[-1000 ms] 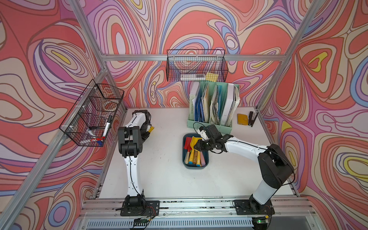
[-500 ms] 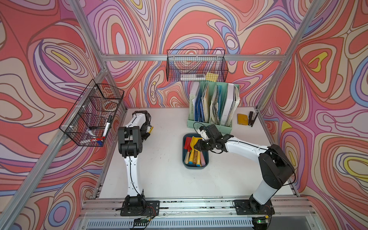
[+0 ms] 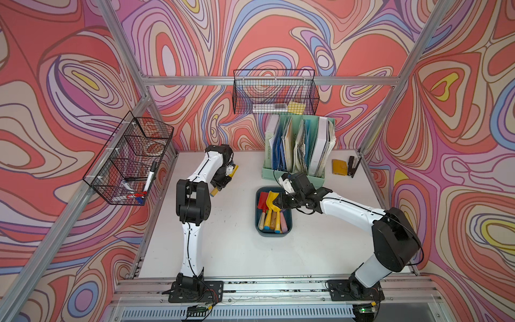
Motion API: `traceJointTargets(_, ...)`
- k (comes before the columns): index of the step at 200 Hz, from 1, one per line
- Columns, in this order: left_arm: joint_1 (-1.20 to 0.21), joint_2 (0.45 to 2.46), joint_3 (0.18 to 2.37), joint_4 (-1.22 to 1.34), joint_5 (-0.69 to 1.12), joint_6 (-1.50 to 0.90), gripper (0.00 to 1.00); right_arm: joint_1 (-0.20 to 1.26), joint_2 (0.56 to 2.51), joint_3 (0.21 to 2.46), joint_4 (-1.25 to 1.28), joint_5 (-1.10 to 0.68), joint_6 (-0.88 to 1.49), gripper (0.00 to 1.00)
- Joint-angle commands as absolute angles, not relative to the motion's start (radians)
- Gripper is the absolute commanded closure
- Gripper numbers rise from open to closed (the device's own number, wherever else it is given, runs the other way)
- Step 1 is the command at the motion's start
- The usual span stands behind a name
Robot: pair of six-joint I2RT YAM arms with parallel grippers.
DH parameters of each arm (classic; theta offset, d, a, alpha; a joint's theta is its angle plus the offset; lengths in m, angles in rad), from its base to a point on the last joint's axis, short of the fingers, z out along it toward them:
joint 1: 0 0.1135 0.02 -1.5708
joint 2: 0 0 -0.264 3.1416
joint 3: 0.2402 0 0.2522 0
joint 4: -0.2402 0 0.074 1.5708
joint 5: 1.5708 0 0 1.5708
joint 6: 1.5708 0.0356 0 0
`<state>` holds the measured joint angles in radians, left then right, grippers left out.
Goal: Put the shovel into the storage box
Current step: Pick up the shovel from the center of the board, then place the shovel in the storage box.
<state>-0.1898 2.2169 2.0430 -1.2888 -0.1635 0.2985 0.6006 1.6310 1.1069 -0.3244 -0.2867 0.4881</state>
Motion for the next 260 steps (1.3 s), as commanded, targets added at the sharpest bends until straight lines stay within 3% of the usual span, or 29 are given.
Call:
traceJointTargets(1,-0.23,2.135,2.079,-1.366,-0.114,0.264,1.0,0.598,1.593,1.097,-0.314,-0.268,0.515,0.82)
traceJointTargets(82,-0.369,1.99,2.058,-1.412,0.119,0.061,1.0,0.601,1.546,1.101,-0.129,-0.226,0.704,0.82)
traceJointTargets(168,-0.512,1.932,1.97,-1.329,0.086,-0.119,1.0,0.64,1.593,1.2,-0.062,-0.146,0.81,0.84)
traceJointTargets(260,-0.542,1.958,1.965,-1.332,0.052,-0.212,1.0,0.676,1.625,1.23,-0.066,-0.099,0.829,0.85)
